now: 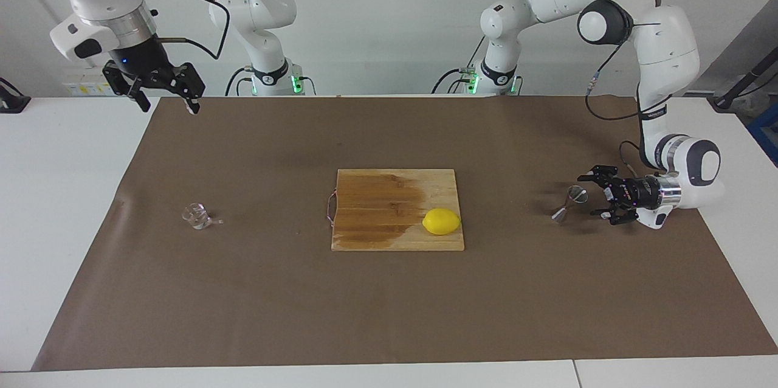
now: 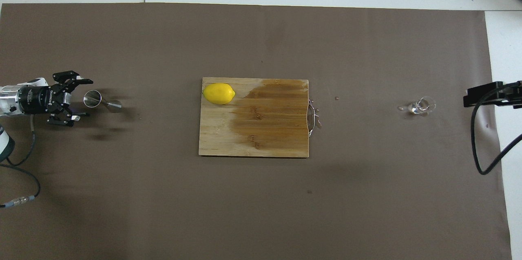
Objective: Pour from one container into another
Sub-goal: 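Close the left gripper around the metal jigger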
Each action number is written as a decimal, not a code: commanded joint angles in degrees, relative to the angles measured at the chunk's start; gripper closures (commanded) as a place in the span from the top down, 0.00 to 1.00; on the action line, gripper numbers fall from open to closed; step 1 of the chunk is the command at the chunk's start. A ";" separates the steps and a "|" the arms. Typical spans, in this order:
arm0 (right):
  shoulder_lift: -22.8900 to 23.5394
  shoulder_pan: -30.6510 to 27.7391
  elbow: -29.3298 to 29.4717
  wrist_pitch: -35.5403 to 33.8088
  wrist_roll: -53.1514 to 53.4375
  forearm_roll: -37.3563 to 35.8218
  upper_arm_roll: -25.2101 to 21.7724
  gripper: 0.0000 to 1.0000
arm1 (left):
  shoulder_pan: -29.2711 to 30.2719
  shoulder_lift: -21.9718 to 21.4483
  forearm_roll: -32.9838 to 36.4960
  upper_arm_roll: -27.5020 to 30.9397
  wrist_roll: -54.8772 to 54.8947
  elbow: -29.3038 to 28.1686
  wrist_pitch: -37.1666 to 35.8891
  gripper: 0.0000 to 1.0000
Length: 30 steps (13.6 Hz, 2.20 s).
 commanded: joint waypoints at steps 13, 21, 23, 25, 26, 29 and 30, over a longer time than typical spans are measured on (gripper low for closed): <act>-1.08 -0.27 -0.70 -0.56 -0.51 -0.59 0.52 1.00 | -1.61 0.63 1.04 -0.59 4.06 0.28 -0.68 1.00; -1.08 -0.27 -0.70 -0.56 -0.51 -0.59 0.52 1.00 | -1.61 0.55 3.07 -0.50 4.06 0.37 -0.32 1.00; -1.08 -0.27 -0.70 -0.56 -0.51 -0.59 0.52 1.00 | -1.52 0.55 3.07 -0.59 4.06 0.37 -0.32 1.00; -1.08 -0.27 -0.70 -0.56 -0.51 -0.59 0.52 1.00 | -1.52 0.55 3.07 -0.59 4.06 0.28 -0.32 0.95; -1.08 -0.27 -0.70 -0.56 -0.51 -0.59 0.52 1.00 | -1.52 0.55 3.07 -0.59 4.06 0.37 -0.41 0.90; -1.08 -0.27 -0.70 -0.56 -0.51 -0.59 0.52 1.00 | -1.44 0.55 2.98 -0.59 4.06 0.37 -0.41 0.78; -1.08 -0.27 -0.70 -0.56 -0.51 -0.59 0.52 1.00 | -1.44 0.55 2.98 -0.59 4.06 0.37 -0.41 0.75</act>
